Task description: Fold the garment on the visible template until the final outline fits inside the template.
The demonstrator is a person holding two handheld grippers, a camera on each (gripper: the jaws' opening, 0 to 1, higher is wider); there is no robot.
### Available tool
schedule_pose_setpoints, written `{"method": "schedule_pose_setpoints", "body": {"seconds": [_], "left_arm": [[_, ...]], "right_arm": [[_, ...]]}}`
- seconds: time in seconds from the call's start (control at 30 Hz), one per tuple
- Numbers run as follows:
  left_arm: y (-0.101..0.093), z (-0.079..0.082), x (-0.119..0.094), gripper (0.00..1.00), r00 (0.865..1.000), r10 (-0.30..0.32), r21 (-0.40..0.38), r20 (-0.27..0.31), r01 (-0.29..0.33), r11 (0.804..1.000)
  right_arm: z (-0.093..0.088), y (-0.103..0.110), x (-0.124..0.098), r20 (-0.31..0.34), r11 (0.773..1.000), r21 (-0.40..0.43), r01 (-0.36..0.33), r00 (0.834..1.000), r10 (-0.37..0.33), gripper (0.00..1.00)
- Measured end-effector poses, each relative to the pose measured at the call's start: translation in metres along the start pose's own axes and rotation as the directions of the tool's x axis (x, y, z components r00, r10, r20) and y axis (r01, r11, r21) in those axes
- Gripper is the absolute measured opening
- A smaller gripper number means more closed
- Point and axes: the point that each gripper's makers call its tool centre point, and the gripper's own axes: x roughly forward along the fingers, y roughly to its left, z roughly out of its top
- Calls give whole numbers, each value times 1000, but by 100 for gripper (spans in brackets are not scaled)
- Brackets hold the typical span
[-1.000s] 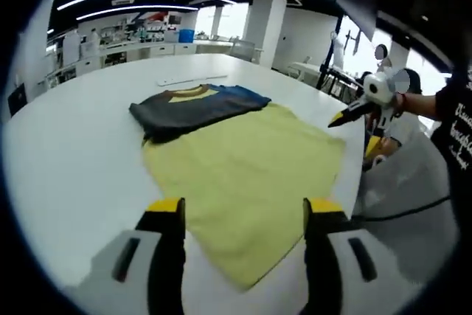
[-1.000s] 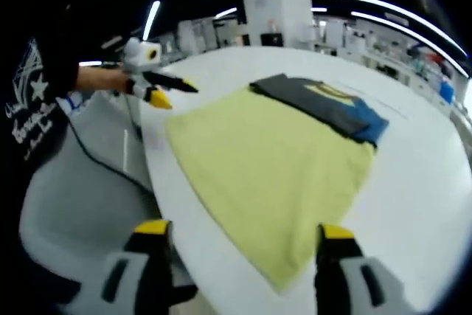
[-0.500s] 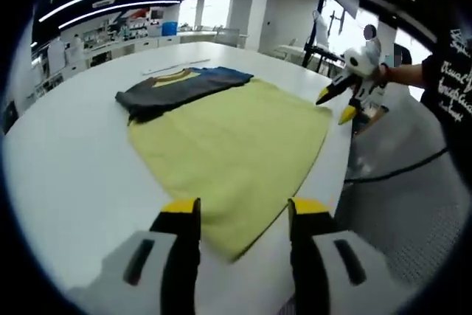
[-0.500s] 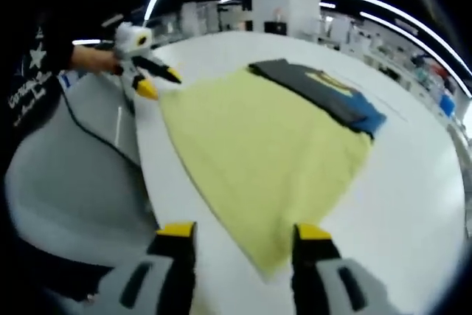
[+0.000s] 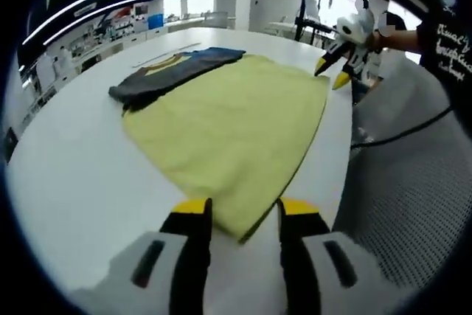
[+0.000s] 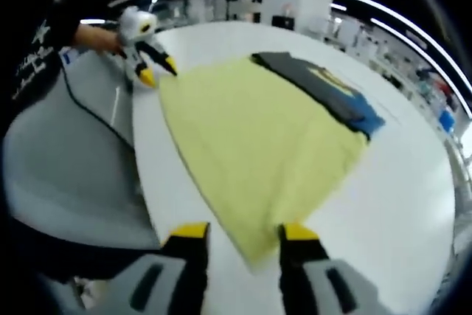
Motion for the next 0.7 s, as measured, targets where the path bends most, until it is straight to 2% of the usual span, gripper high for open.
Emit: {"method": "schedule_pose_setpoints", "body": {"seconds": [0.1, 0.2, 0.4, 0.7], "left_arm": [[-1, 0, 1, 32, 1000, -6, 11, -6, 6, 1000], [2, -2, 1, 29, 1000, -4, 76, -27, 6, 997], [4, 0, 2, 26, 1000, 0, 49, -26, 1, 999], [17, -3, 4, 17, 999, 30, 19, -27, -30, 999]], "right_arm": [[-6, -2, 1, -29, 1000, -25, 5, 1000, -5, 32], [-6, -4, 0, -21, 1000, -22, 4, 1000, -4, 31], [-4, -11, 1, -32, 1000, -24, 9, 999, -10, 23], [-1, -12, 5, -32, 1000, 20, -8, 999, 9, 13]]}}
